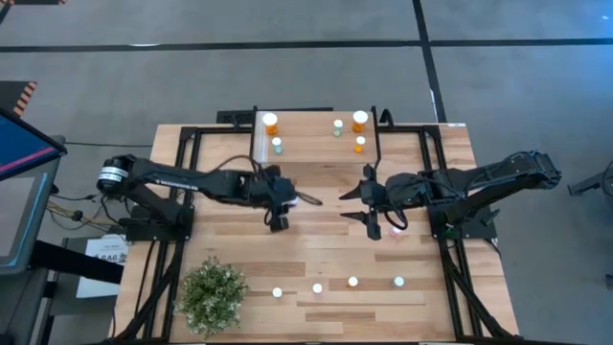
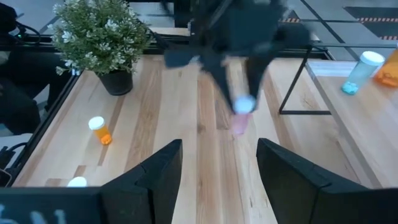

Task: Pick and place medicine bottles onto shelf by color
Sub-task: Put the pink pill bottle on the shelf

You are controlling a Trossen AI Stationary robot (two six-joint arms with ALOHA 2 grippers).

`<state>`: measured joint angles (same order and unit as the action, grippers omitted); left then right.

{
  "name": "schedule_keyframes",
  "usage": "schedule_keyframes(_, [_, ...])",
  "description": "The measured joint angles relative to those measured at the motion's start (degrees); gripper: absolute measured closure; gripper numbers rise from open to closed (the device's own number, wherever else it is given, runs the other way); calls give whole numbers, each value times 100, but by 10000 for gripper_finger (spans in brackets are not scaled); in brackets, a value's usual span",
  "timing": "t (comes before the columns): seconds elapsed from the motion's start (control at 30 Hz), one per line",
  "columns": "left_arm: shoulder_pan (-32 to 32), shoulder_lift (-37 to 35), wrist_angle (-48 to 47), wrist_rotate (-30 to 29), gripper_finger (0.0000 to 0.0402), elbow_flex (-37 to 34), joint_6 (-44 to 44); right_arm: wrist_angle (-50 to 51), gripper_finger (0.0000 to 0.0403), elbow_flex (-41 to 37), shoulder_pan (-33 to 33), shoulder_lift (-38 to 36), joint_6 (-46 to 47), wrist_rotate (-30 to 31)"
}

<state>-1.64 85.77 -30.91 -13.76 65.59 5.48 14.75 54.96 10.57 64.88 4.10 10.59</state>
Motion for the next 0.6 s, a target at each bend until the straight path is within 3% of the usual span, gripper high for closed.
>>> schedule_keyframes(0.37, [943,-1048,-364,-36,297,724,-736,-23,175,0,22,0,-50,0])
schedule_keyframes(0.6, [1624,-1016,-880,127,296,1525,-1072,-78,175,0,-11,0,-68,0])
